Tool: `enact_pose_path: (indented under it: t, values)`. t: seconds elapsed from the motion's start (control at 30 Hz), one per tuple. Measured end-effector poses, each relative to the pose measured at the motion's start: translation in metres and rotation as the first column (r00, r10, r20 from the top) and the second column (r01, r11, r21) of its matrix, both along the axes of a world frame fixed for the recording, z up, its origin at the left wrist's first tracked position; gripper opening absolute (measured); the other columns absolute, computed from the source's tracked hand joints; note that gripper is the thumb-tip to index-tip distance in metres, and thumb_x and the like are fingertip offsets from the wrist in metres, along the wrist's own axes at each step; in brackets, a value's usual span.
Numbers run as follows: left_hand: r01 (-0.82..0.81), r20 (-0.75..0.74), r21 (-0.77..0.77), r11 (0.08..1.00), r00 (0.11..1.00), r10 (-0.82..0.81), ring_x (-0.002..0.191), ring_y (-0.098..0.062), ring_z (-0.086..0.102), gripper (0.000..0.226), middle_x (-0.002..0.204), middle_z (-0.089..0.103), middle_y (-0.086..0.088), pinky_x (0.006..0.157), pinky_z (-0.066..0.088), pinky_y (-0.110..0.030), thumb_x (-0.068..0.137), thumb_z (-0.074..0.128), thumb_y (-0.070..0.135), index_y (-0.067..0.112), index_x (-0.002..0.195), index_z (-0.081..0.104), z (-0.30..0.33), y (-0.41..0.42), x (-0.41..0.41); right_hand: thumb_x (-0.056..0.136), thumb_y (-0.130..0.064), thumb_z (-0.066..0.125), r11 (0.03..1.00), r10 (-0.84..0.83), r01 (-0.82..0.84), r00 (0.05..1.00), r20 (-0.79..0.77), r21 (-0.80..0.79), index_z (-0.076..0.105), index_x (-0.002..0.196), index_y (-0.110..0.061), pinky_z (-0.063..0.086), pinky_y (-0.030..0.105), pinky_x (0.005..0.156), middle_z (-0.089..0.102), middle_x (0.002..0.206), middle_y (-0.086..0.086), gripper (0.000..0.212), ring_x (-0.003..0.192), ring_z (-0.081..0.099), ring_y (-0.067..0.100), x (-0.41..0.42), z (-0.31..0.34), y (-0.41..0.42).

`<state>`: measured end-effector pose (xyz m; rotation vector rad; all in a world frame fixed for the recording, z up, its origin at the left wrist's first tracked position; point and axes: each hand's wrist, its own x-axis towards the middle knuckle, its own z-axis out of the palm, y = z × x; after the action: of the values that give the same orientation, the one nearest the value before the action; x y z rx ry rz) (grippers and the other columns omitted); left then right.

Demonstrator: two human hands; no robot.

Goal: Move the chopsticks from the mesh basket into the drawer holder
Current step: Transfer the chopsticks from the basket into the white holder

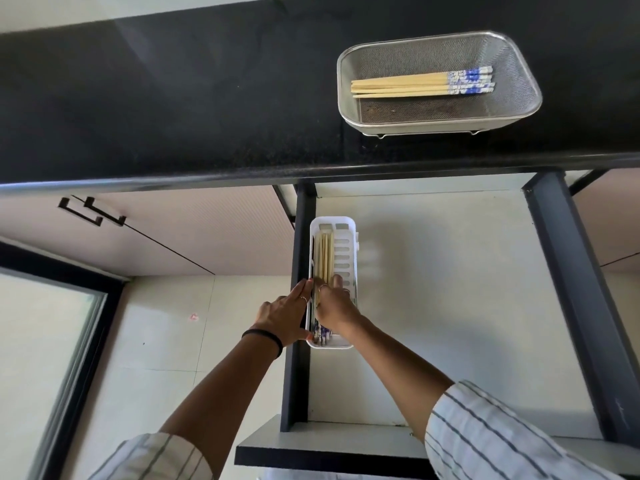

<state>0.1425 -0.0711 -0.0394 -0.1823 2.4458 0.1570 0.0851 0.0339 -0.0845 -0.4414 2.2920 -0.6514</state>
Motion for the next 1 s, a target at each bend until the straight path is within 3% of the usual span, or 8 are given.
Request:
enact_pose_path:
  t: [0.2, 0.37, 0.47, 0.57, 0.67, 0.87, 1.0]
  values:
    - [0.001, -0.001, -0.003, 1.000, 1.000, -0.001, 0.134, -0.023, 0.044, 0.107, 0.162, -0.003, 0.009, 0.103, 0.046, -0.040, 0.084, 0.070, 0.040, 0.021, 0.154, -0.008, 0.003, 0.001, 0.000, 0.089, 0.002, 0.054, 0.979, -0.180, 0.179, 0.984, -0.008, -0.095, 0.035, 0.139, 0.002, 0.047, 0.043, 0.101, 0.038, 0.138, 0.020, 0.053, 0.121, 0.052, 0.039, -0.002, 0.001, 0.001]
    - [0.007, 0.006, 0.000, 1.000, 1.000, -0.007, 0.135, -0.023, 0.043, 0.106, 0.162, -0.003, 0.008, 0.103, 0.045, -0.041, 0.084, 0.069, 0.040, 0.021, 0.154, -0.008, 0.004, 0.001, -0.001, 0.089, -0.001, 0.054, 0.988, -0.133, 0.131, 0.991, -0.026, -0.085, 0.047, 0.134, 0.003, 0.044, 0.042, 0.105, 0.040, 0.141, 0.016, 0.046, 0.125, 0.048, 0.036, -0.001, -0.001, -0.002]
    - [0.001, 0.006, 0.011, 1.000, 1.000, -0.001, 0.135, -0.023, 0.043, 0.106, 0.162, -0.003, 0.008, 0.103, 0.045, -0.041, 0.084, 0.070, 0.040, 0.021, 0.154, -0.008, 0.003, 0.000, -0.001, 0.087, 0.000, 0.054, 0.985, -0.137, 0.137, 0.991, 0.007, -0.104, 0.040, 0.141, -0.001, 0.041, 0.044, 0.108, 0.036, 0.144, 0.015, 0.055, 0.129, 0.044, 0.037, -0.003, -0.001, -0.001]
    - [-0.001, 0.003, 0.019, 1.000, 1.000, 0.001, 0.135, -0.023, 0.043, 0.108, 0.162, -0.003, 0.008, 0.103, 0.046, -0.041, 0.083, 0.071, 0.041, 0.021, 0.154, -0.009, 0.002, -0.001, -0.002, 0.087, -0.003, 0.059, 0.956, -0.254, 0.260, 0.966, 0.055, -0.134, 0.033, 0.144, -0.003, 0.045, 0.041, 0.104, 0.037, 0.138, 0.016, 0.063, 0.125, 0.049, 0.035, -0.002, -0.004, 0.000]
    - [-0.004, -0.001, 0.028, 1.000, 1.000, 0.004, 0.135, -0.023, 0.043, 0.110, 0.163, -0.002, 0.008, 0.103, 0.046, -0.041, 0.082, 0.071, 0.041, 0.021, 0.154, -0.009, 0.000, -0.002, -0.001, 0.087, -0.001, 0.061, 0.930, -0.343, 0.350, 0.936, 0.081, -0.108, 0.041, 0.134, -0.001, 0.047, 0.035, 0.101, 0.041, 0.130, 0.016, 0.052, 0.118, 0.052, 0.033, 0.003, -0.007, -0.001]
    - [-0.011, -0.001, 0.062, 0.998, 1.000, 0.011, 0.138, -0.023, 0.039, 0.110, 0.163, -0.003, 0.008, 0.105, 0.045, -0.041, 0.082, 0.072, 0.038, 0.020, 0.154, -0.010, -0.002, -0.002, -0.001, 0.092, -0.004, 0.055, 0.964, -0.243, 0.253, 0.963, 0.112, -0.079, 0.049, 0.129, -0.001, 0.043, 0.029, 0.102, 0.039, 0.133, 0.017, 0.038, 0.119, 0.050, 0.029, 0.002, -0.009, 0.006]
    - [-0.025, -0.007, 0.074, 0.997, 1.000, 0.025, 0.138, -0.023, 0.039, 0.111, 0.163, -0.001, 0.008, 0.106, 0.045, -0.040, 0.082, 0.073, 0.037, 0.020, 0.154, -0.009, -0.001, -0.001, -0.001, 0.091, -0.003, 0.056, 0.981, -0.168, 0.176, 0.981, 0.101, -0.076, 0.042, 0.138, -0.003, 0.039, 0.030, 0.107, 0.036, 0.137, 0.017, 0.049, 0.126, 0.047, 0.030, 0.000, -0.007, 0.009]
